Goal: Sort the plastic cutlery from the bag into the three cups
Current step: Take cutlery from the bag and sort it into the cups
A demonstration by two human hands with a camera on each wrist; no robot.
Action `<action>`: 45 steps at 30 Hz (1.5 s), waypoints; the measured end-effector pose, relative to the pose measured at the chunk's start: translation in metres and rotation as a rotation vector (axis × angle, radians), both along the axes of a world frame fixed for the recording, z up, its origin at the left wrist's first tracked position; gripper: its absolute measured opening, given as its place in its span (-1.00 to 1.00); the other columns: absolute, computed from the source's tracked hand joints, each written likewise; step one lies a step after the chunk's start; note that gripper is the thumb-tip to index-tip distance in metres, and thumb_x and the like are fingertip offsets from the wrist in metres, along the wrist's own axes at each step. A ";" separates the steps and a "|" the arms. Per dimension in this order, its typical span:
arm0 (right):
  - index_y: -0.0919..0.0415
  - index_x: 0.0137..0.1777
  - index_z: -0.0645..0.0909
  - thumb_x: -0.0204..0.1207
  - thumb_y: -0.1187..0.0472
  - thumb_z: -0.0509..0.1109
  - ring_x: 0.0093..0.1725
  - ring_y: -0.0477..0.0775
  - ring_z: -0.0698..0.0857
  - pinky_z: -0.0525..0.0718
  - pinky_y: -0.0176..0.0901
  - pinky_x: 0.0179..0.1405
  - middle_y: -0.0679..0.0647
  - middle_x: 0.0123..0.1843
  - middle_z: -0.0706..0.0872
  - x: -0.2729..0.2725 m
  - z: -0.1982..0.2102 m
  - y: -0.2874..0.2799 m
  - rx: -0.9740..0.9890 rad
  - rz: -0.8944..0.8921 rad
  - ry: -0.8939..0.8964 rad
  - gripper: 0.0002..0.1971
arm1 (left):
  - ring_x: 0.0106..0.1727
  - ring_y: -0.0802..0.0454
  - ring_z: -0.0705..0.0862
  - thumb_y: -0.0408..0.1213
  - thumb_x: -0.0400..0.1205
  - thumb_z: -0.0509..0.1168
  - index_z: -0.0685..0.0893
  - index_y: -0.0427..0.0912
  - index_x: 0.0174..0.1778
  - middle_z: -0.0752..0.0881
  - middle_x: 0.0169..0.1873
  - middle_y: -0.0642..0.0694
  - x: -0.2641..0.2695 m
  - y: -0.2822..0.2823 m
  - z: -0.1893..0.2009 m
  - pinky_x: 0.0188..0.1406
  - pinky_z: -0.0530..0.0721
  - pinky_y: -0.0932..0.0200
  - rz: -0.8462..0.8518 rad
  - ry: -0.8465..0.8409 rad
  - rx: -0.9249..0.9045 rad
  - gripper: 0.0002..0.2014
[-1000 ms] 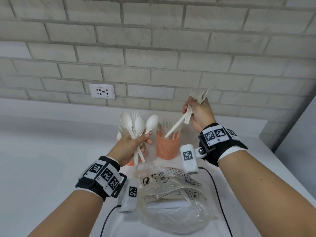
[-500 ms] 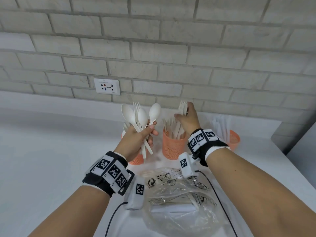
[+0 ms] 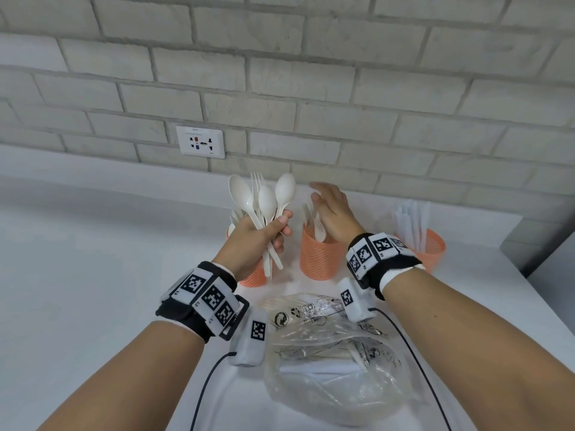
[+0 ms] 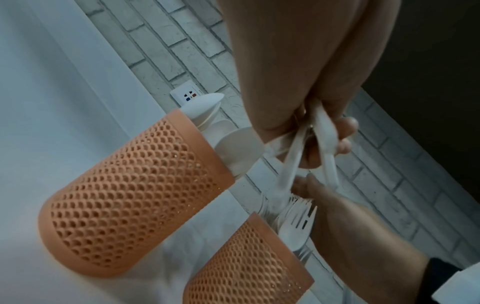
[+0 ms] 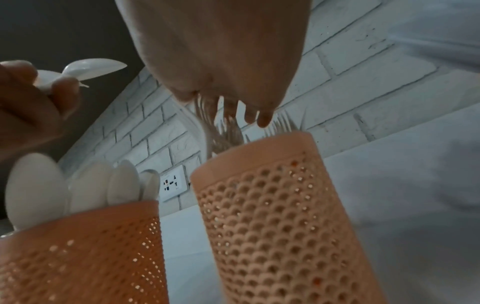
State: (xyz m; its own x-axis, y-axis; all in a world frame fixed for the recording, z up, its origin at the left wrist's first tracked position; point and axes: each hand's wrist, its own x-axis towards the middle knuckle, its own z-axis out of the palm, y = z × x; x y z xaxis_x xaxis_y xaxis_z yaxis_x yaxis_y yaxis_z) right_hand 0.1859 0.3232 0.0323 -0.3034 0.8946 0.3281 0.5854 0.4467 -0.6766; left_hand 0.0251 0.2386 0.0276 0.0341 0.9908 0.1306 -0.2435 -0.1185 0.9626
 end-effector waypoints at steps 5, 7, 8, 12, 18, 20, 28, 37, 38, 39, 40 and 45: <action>0.17 0.47 0.38 0.67 0.07 0.15 0.43 -0.02 0.40 0.31 -0.17 0.45 0.03 0.33 0.46 -0.010 0.028 -0.023 0.072 -0.002 0.282 -0.60 | -0.61 0.15 0.40 -0.33 0.68 0.19 0.59 -0.23 -0.13 0.52 -0.56 0.04 0.002 0.004 0.000 -0.57 0.47 0.29 0.071 0.007 0.039 -0.88; 0.20 0.40 0.44 0.64 0.08 0.20 0.27 -0.05 0.52 0.44 -0.21 0.30 0.01 0.18 0.54 -0.017 0.035 -0.036 0.010 0.033 0.383 -0.63 | -0.61 0.11 0.38 -0.31 0.68 0.20 0.52 -0.23 -0.24 0.45 -0.63 0.08 0.002 0.004 0.001 -0.55 0.46 0.27 0.137 0.060 0.073 -0.82; 0.21 0.39 0.45 0.64 0.08 0.21 0.22 -0.04 0.55 0.48 -0.20 0.27 0.01 0.12 0.56 -0.020 0.038 -0.042 -0.014 0.053 0.413 -0.63 | -0.61 0.10 0.38 -0.31 0.68 0.21 0.50 -0.23 -0.24 0.43 -0.65 0.06 0.003 0.005 0.001 -0.55 0.46 0.26 0.168 0.091 0.089 -0.83; 0.18 0.53 0.26 0.52 0.08 0.37 0.17 -0.05 0.57 0.51 -0.14 0.28 -0.02 0.10 0.58 -0.034 0.037 -0.062 -0.183 0.171 0.390 -0.38 | -0.62 0.05 0.44 -0.33 0.62 0.30 0.51 -0.33 -0.13 0.44 -0.60 -0.10 0.013 -0.001 0.010 -0.65 0.46 0.27 0.250 0.137 0.152 -0.86; 0.18 0.46 0.36 0.53 0.17 0.39 0.27 0.06 0.63 0.59 -0.09 0.31 0.12 0.29 0.63 -0.052 0.037 -0.074 -0.333 0.268 0.393 -0.48 | -0.25 0.34 0.59 -0.50 0.60 0.21 0.41 -0.10 0.05 0.52 -0.24 0.18 0.021 -0.007 0.007 -0.34 0.59 0.42 0.401 0.519 0.283 -0.77; 0.24 0.32 0.47 0.60 0.18 0.29 0.26 0.15 0.65 0.57 0.02 0.36 0.22 0.23 0.67 -0.051 0.037 -0.069 -0.322 0.240 0.413 -0.68 | -0.23 0.23 0.56 -0.51 0.61 0.17 0.34 -0.27 0.19 0.54 -0.25 0.08 0.020 -0.012 0.010 -0.29 0.54 0.46 0.446 0.641 0.370 -0.74; 0.10 0.21 0.53 0.58 0.22 0.30 -0.05 -0.16 0.58 0.54 -0.35 -0.03 -0.09 -0.05 0.60 -0.046 0.053 -0.062 -0.080 0.131 0.603 -0.78 | 0.01 -0.20 0.60 -0.44 0.62 0.16 0.39 -0.30 0.26 0.61 0.05 -0.22 0.013 -0.014 0.012 -0.21 0.39 0.11 0.568 0.864 0.377 -0.72; 0.32 -0.04 0.64 0.49 0.50 0.28 -0.22 -0.17 0.58 0.51 -0.63 -0.33 0.00 -0.20 0.64 -0.034 0.060 -0.062 -0.177 0.191 0.445 -0.83 | 0.11 -0.28 0.61 -0.38 0.58 0.31 0.47 -0.36 0.29 0.65 0.07 -0.34 0.012 -0.007 0.004 -0.05 0.51 0.04 0.583 0.917 0.183 -0.63; 0.29 -0.04 0.64 0.50 0.48 0.28 -0.22 -0.17 0.58 0.50 -0.64 -0.34 0.00 -0.20 0.64 -0.033 0.060 -0.062 -0.193 0.201 0.439 -0.85 | 0.06 -0.27 0.62 -0.33 0.57 0.34 0.51 -0.37 0.19 0.66 0.02 -0.33 0.012 -0.006 0.003 -0.08 0.50 0.03 0.581 0.939 0.178 -0.68; 0.26 -0.06 0.64 0.52 0.43 0.30 -0.22 -0.16 0.58 0.50 -0.63 -0.34 0.01 -0.19 0.64 -0.032 0.060 -0.062 -0.199 0.206 0.433 -0.88 | 0.02 -0.25 0.62 -0.31 0.57 0.35 0.52 -0.36 0.14 0.67 -0.02 -0.32 0.013 -0.006 0.003 -0.13 0.49 0.04 0.576 0.950 0.190 -0.71; 0.23 -0.08 0.64 0.53 0.38 0.32 -0.22 -0.13 0.58 0.52 -0.59 -0.32 0.04 -0.18 0.64 -0.032 0.061 -0.062 -0.200 0.209 0.428 -0.91 | -0.01 -0.24 0.61 -0.29 0.57 0.35 0.50 -0.34 0.11 0.67 -0.04 -0.32 0.013 -0.007 0.003 -0.17 0.47 0.05 0.572 0.955 0.212 -0.72; 0.15 -0.17 0.61 0.47 0.35 0.43 -0.28 -0.13 0.59 0.57 -0.32 -0.12 0.06 -0.29 0.66 -0.028 0.061 -0.059 -0.153 0.223 0.336 -0.91 | -0.06 -0.23 0.56 -0.33 0.62 0.26 0.38 -0.30 0.09 0.65 -0.08 -0.26 0.016 -0.015 0.004 -0.31 0.33 0.06 0.601 1.071 0.317 -0.77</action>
State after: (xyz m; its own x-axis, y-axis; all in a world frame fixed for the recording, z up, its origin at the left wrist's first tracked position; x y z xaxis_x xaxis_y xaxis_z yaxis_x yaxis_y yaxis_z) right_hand 0.1582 0.2639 0.0937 -0.3938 0.8653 0.3102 0.2213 0.4168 -0.8816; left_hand 0.0409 0.2236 0.0319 -0.1736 0.8170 0.5498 0.8088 -0.2003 0.5530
